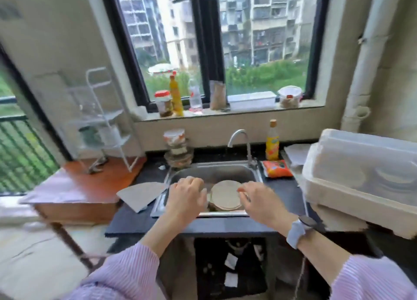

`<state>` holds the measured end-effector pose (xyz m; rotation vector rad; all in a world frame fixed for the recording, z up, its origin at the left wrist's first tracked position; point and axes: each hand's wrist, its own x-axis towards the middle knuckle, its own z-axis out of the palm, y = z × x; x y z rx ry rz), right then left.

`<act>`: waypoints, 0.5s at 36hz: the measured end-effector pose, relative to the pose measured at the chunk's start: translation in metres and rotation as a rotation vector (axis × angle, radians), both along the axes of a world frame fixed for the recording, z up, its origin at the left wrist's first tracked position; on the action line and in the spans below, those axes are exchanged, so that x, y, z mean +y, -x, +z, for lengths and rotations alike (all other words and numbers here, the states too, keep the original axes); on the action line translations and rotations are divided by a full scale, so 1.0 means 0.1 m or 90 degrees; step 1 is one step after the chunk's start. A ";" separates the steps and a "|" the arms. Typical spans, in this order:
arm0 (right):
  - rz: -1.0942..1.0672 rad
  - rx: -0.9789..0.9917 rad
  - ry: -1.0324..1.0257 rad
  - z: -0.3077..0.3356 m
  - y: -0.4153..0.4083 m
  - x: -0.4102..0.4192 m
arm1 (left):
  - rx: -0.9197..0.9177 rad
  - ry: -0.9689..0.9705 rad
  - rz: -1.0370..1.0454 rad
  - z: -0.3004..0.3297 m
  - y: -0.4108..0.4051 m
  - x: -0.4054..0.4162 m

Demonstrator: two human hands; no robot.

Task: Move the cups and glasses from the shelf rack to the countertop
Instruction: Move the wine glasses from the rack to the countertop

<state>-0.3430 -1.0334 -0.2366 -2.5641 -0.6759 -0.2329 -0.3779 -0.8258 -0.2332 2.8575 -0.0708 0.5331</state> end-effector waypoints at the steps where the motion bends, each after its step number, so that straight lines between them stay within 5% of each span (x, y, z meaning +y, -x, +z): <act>1: 0.035 -0.007 0.006 0.02 -0.02 0.28 | 0.000 0.003 0.026 0.02 0.09 0.25; 11: 0.319 -0.020 0.062 0.06 -0.06 2.65 | 0.043 -0.024 0.338 -0.02 0.81 2.24; 18: 0.420 0.033 0.035 0.13 -0.52 4.03 | 0.018 -0.025 0.432 0.19 0.48 3.39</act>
